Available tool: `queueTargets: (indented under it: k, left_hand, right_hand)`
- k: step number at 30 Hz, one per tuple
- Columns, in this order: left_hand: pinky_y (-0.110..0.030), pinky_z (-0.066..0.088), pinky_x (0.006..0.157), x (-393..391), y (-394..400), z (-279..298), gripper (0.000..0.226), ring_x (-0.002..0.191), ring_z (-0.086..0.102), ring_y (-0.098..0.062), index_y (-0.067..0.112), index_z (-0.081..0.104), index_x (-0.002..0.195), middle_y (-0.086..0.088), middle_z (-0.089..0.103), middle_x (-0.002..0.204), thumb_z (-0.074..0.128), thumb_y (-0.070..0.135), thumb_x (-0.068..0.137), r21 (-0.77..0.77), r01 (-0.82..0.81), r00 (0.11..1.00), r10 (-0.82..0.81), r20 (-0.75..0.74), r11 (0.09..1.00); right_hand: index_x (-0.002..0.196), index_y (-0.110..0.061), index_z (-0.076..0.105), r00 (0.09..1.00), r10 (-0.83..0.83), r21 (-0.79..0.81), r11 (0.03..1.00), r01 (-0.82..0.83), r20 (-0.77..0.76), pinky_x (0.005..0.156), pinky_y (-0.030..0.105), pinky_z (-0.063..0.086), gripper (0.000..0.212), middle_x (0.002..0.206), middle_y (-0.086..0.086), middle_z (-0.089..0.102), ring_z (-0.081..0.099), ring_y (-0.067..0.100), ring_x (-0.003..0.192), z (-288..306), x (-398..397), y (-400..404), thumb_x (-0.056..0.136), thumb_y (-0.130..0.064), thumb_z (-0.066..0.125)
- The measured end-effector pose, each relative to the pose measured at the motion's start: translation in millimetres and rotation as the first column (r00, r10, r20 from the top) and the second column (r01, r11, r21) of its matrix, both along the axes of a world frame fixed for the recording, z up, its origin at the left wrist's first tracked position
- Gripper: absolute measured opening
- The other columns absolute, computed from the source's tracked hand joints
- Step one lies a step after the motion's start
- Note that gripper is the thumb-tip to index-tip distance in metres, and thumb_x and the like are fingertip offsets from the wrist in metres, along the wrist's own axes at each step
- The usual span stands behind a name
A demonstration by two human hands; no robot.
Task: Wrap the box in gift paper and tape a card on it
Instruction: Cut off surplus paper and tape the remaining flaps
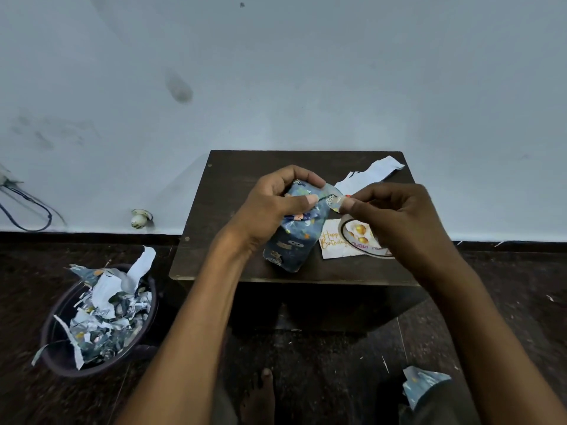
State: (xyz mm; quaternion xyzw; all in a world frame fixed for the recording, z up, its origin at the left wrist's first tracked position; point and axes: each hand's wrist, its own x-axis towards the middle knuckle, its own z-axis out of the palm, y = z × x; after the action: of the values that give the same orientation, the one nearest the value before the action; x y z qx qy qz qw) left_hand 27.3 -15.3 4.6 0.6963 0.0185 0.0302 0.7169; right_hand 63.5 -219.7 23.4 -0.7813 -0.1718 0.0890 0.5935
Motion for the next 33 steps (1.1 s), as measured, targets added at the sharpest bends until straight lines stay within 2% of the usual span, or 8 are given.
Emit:
queueTargets:
  k: [4,6,8,13,18,22,26,33]
  left_hand:
    - [-0.032,0.059,0.08,1,-4,2,0.023,0.096,0.07,-0.019,0.017,0.07,0.106,-0.013,0.071,0.117,0.07,0.011,0.084,0.036,0.0,1.0,0.0,0.001,0.999]
    - [-0.031,0.058,0.083,1,-5,2,0.025,0.101,0.071,-0.019,0.018,0.069,0.112,-0.011,0.071,0.119,0.067,0.004,0.092,0.055,0.0,1.0,0.001,-0.002,0.998]
    - [-0.033,0.058,0.091,0,-8,0,0.025,0.109,0.069,-0.021,0.014,0.068,0.117,-0.01,0.071,0.121,0.06,0.0,0.097,0.086,-0.014,1.0,0.012,0.021,0.996]
    - [-0.044,0.056,0.099,-3,-21,-5,0.034,0.115,0.067,-0.025,0.011,0.068,0.123,-0.008,0.071,0.121,0.054,0.017,0.092,0.074,-0.033,0.998,0.029,0.063,0.997]
    - [-0.048,0.056,0.098,-2,-26,-5,0.035,0.112,0.068,-0.029,0.008,0.068,0.123,-0.012,0.071,0.119,0.053,0.019,0.093,0.057,-0.021,0.997,0.017,0.07,0.998]
    - [-0.048,0.056,0.098,-1,-28,-5,0.036,0.111,0.068,-0.027,0.006,0.068,0.123,-0.011,0.072,0.118,0.053,0.018,0.092,0.087,-0.034,0.997,0.027,0.077,0.996]
    - [-0.047,0.057,0.097,0,-27,-5,0.033,0.111,0.068,-0.024,0.007,0.07,0.119,-0.008,0.072,0.118,0.053,0.017,0.092,0.098,-0.037,0.996,0.028,0.087,0.995]
    - [-0.047,0.057,0.096,0,-32,-6,0.029,0.109,0.068,-0.024,0.009,0.073,0.11,-0.008,0.072,0.116,0.052,0.02,0.093,0.098,-0.051,0.995,0.042,0.092,0.994]
  right_hand:
    - [0.071,-0.015,0.079,0.996,0.057,-0.033,0.998,-0.059,-0.062,0.052,0.021,0.037,0.019,0.065,0.006,0.072,0.051,0.013,0.052,8,0,-2,0.089,-0.021,0.076]
    - [0.071,-0.016,0.079,0.994,0.068,-0.079,0.994,-0.075,-0.079,0.053,0.026,0.036,0.016,0.069,0.016,0.072,0.048,0.022,0.054,12,-2,1,0.086,-0.023,0.078]
    - [0.07,-0.015,0.078,0.994,0.07,-0.138,0.987,-0.081,-0.081,0.046,0.024,0.033,0.017,0.071,0.023,0.069,0.04,0.017,0.047,15,-4,5,0.084,-0.026,0.08]
    - [0.066,-0.021,0.079,0.998,0.033,-0.202,0.978,-0.042,-0.046,0.059,0.035,0.045,0.018,0.068,0.011,0.073,0.057,0.025,0.057,19,-6,10,0.076,-0.034,0.086]
    - [0.066,-0.011,0.077,0.99,0.066,-0.15,0.985,-0.084,-0.124,0.044,0.016,0.033,0.021,0.052,0.002,0.062,0.042,0.005,0.042,31,-6,1,0.078,-0.025,0.086]
    - [0.066,-0.012,0.078,0.983,0.073,-0.131,0.987,-0.096,-0.169,0.041,0.021,0.027,0.019,0.051,0.002,0.059,0.034,0.017,0.045,39,-7,-3,0.076,-0.027,0.086]
    - [0.071,-0.008,0.078,0.983,0.052,-0.139,0.987,-0.077,-0.177,0.039,0.013,0.031,0.018,0.047,-0.006,0.059,0.043,0.005,0.037,38,-8,-1,0.081,-0.022,0.083]
    - [0.074,-0.003,0.076,0.972,-0.005,-0.164,0.986,-0.034,-0.234,0.036,0.007,0.03,0.017,0.038,-0.01,0.052,0.047,-0.001,0.034,30,-6,3,0.083,-0.015,0.082]
